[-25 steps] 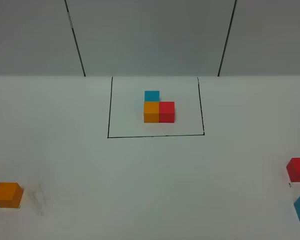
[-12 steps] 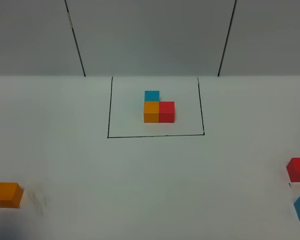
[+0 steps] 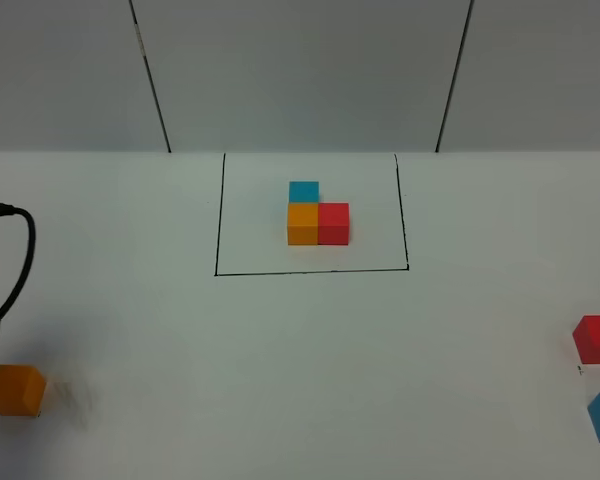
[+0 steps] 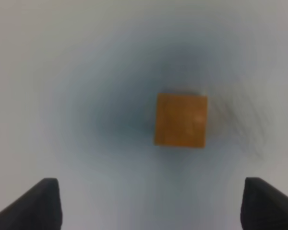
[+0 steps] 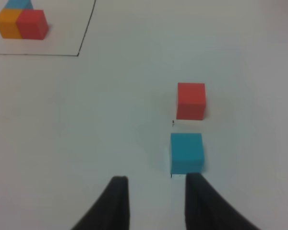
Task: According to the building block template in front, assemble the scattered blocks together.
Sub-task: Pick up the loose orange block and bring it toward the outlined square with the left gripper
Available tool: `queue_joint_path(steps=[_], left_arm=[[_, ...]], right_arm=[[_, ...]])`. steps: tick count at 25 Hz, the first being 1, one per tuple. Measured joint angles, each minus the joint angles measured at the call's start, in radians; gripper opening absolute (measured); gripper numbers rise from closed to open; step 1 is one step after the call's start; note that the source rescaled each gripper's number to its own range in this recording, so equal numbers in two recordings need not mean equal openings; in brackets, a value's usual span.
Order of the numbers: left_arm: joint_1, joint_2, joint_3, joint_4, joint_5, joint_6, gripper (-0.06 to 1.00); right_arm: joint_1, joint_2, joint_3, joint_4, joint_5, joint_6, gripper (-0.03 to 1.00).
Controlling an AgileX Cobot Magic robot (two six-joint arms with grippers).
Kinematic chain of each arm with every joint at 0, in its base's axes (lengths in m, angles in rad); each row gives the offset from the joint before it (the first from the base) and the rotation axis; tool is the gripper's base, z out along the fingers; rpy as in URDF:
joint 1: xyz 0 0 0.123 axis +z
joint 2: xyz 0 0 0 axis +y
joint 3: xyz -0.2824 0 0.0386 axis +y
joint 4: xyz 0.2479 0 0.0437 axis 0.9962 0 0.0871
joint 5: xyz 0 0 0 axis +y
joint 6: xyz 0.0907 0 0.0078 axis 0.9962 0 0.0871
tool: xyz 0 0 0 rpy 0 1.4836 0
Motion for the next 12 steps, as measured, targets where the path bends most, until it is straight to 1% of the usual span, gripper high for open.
queue_joint_path(steps=[3, 6, 9, 12], left_arm=[[0.000, 0.092, 0.000, -0.012, -0.052, 0.000, 0.70], [0.000, 0.156, 0.000, -0.046, -0.095, 0.000, 0.70], [0.000, 0.202, 0.000, -0.056, -0.137, 0.000, 0.70], [0.000, 0.238, 0.000, -0.055, -0.164, 0.000, 0.64]], right_arm=[[0.000, 0.000, 0.000, 0.000, 0.000, 0.000, 0.00], [0.000, 0.000, 0.000, 0.000, 0.000, 0.000, 0.00], [0.000, 0.000, 0.000, 0.000, 0.000, 0.000, 0.00], [0.000, 0.000, 0.000, 0.000, 0.000, 0.000, 0.00]])
